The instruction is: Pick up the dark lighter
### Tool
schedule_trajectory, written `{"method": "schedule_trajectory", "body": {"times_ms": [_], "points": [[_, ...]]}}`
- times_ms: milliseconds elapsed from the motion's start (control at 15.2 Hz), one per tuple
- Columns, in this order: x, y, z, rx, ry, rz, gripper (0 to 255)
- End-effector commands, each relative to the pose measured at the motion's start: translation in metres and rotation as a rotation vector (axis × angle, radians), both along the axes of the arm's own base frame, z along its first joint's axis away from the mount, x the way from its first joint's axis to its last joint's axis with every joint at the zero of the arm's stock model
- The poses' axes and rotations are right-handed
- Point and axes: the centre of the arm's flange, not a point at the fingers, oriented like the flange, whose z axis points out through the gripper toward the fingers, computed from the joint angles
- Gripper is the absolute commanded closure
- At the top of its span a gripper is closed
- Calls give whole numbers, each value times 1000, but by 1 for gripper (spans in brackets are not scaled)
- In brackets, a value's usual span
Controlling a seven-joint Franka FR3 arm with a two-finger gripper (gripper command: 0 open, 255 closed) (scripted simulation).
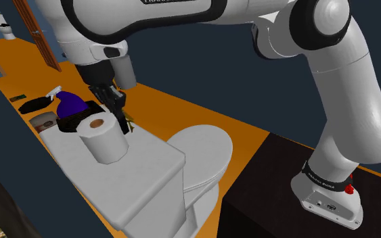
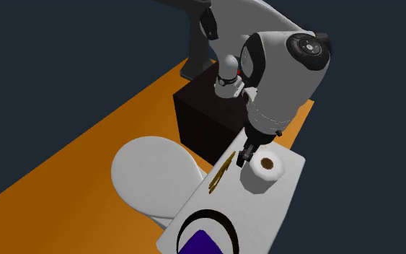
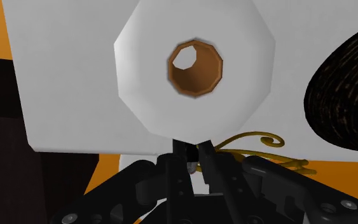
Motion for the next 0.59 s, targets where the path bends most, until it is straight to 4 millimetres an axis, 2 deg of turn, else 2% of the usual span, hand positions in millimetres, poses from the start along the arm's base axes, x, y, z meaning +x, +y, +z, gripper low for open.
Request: {"method": "schedule_trajectory", "body": {"times_ms": [0, 396, 528], "points": [[0, -1, 10, 0, 0, 0, 255], [0, -1, 42, 0, 0, 0, 255], [0, -1, 43, 0, 0, 0, 255]]}}
